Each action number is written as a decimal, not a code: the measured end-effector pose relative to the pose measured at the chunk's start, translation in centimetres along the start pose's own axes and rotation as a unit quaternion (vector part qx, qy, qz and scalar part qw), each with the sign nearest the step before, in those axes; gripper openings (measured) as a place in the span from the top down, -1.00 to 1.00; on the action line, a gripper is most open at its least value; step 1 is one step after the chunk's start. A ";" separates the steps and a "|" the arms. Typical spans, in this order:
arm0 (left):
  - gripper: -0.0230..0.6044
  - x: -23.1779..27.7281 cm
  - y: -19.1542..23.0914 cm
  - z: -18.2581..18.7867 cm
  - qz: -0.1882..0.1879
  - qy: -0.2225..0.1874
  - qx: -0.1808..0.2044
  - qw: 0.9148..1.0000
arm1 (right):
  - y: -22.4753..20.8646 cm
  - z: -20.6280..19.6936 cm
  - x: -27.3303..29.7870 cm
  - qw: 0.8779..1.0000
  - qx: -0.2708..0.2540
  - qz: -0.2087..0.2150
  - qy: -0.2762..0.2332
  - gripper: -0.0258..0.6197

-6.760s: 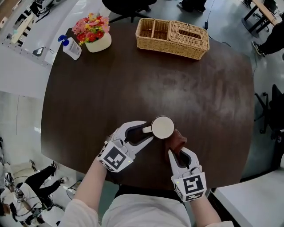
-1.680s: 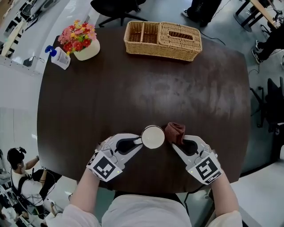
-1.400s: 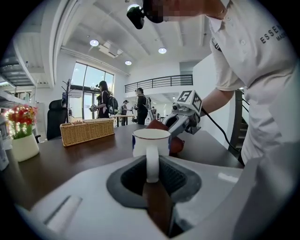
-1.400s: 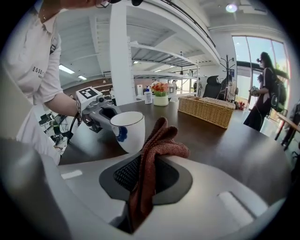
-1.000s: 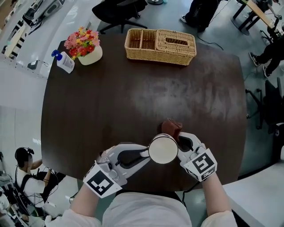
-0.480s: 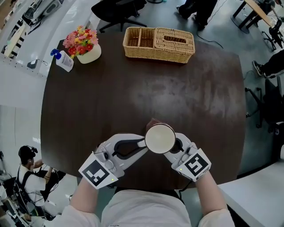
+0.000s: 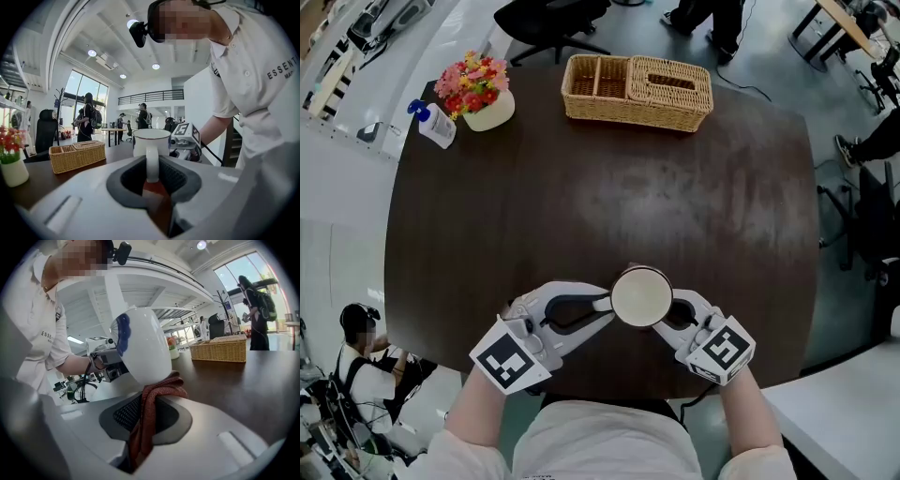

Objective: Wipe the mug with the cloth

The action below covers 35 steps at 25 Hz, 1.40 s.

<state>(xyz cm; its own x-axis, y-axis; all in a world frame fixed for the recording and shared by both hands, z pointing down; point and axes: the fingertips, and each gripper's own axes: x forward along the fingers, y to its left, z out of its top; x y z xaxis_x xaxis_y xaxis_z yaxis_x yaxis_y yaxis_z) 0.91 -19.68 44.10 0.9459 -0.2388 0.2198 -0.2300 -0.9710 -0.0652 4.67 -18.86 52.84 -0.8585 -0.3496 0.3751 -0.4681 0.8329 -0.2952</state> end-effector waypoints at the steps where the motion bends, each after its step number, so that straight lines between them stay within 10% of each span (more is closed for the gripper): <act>1: 0.72 0.0 0.1 -0.1 0.003 0.001 0.005 1.000 | -0.4 -0.2 -0.4 1.000 0.011 -0.011 0.000 0.67; 18: 0.72 1.0 1.0 -8.8 0.011 0.049 -0.024 0.998 | -6.4 0.1 -3.1 0.976 0.054 -0.209 -0.001 0.67; 35: 0.68 0.6 1.2 -11.6 0.020 0.048 -0.032 0.998 | -5.0 -1.0 -1.9 0.974 0.081 -0.210 0.009 0.67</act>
<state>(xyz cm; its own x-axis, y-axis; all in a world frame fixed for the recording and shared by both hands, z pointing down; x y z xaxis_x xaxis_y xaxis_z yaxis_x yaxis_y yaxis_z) -1.43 -21.13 55.43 0.9101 -0.2743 0.3107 -0.2840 -0.9587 -0.0147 8.84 -21.91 54.47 -0.5809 -0.6365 0.5073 -0.8056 0.5387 -0.2467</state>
